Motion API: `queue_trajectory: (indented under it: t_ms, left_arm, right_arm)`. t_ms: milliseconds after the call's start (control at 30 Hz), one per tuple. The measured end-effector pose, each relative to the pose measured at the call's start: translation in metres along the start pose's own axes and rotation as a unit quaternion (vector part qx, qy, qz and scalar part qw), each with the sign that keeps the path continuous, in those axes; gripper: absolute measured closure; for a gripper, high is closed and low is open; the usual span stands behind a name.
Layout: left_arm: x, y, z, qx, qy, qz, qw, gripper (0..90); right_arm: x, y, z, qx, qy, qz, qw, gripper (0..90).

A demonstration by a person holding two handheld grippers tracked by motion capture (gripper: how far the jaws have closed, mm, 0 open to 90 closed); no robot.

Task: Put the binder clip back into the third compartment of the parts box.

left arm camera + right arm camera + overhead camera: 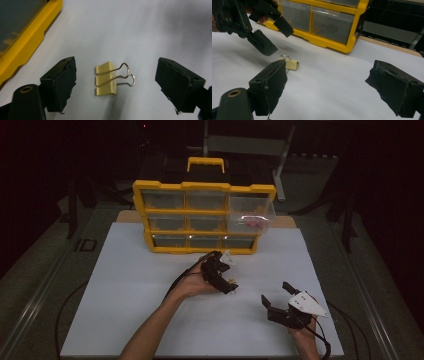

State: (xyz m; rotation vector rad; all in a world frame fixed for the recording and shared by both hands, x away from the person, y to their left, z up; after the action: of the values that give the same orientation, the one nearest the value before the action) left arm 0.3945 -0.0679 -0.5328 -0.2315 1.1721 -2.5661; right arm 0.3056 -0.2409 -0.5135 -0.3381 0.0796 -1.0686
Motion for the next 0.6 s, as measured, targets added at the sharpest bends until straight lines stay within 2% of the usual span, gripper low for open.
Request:
queue_trajectory:
  t_ms: [100, 200, 400, 533, 600]
  left_arm:
    - [0.000, 0.003, -0.002, -0.004, 0.001, 0.002, 1.0000, 21.3]
    - [0.001, 0.007, -0.004, -0.009, 0.004, 0.004, 0.9999, 29.0]
    - [0.002, 0.011, -0.007, -0.017, 0.010, 0.004, 0.9998, 37.2]
    - [0.002, 0.015, -0.008, -0.025, 0.016, 0.012, 0.9995, 45.7]
    - [0.002, 0.016, -0.008, -0.026, 0.017, 0.015, 0.9994, 47.2]
  right_arm:
    - [0.000, 0.000, 0.000, 0.000, 0.000, 0.000, 1.0000, 13.1]
    - [0.000, 0.000, 0.000, 0.000, 0.000, 0.000, 1.0000, 13.1]
    - [0.000, 0.000, 0.000, 0.000, 0.001, -0.001, 1.0000, 13.1]
    - [0.000, 0.000, 0.000, 0.000, 0.000, -0.001, 1.0000, 13.1]
    - [0.000, 0.000, 0.000, 0.000, 0.000, -0.001, 1.0000, 13.1]
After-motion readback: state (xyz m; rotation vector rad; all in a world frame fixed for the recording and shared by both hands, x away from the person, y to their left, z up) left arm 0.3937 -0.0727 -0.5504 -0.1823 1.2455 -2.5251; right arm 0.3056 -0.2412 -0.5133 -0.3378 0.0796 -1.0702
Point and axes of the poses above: each handheld gripper's, and its own axes: y roughly forward along the jaws, z roughly out of its top, x roughly to its right, the point moved 8 cm from there along y, roughly forward along the jaws
